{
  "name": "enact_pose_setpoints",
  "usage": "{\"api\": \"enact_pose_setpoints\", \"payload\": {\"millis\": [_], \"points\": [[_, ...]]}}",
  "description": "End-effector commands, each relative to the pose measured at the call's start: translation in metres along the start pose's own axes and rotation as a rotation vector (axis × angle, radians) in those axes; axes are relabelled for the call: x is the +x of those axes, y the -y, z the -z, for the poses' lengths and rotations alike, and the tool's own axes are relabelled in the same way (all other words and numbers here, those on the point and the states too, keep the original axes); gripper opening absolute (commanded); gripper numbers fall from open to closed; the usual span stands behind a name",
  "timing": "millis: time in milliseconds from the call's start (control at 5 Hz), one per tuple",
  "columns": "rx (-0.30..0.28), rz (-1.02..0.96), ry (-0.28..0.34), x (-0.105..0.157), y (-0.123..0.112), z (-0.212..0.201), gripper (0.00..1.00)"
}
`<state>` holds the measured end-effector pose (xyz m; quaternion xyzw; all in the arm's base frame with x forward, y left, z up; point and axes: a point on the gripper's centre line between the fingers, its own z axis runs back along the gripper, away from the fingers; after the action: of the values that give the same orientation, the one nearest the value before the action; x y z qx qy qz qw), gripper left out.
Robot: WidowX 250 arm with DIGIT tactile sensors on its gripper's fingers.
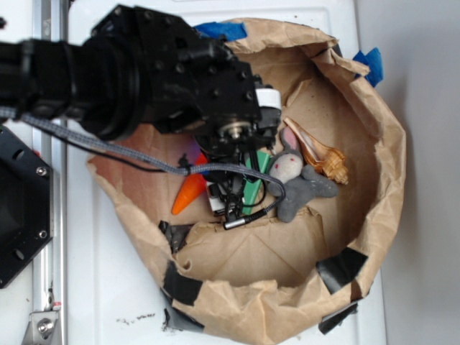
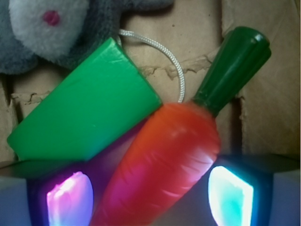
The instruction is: Grab the carrot.
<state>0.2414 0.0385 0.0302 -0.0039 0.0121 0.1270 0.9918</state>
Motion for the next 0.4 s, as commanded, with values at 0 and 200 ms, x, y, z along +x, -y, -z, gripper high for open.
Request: {"api": "enact_pose_setpoints", "payload": {"millis": [0, 200], "points": [[-0.055, 0.040, 0.069, 0.0050, 0.0057, -0.0218, 1.00], [-0.056, 0.031, 0.043, -0.0036, 0.0041, -0.0125, 1.00]]}}
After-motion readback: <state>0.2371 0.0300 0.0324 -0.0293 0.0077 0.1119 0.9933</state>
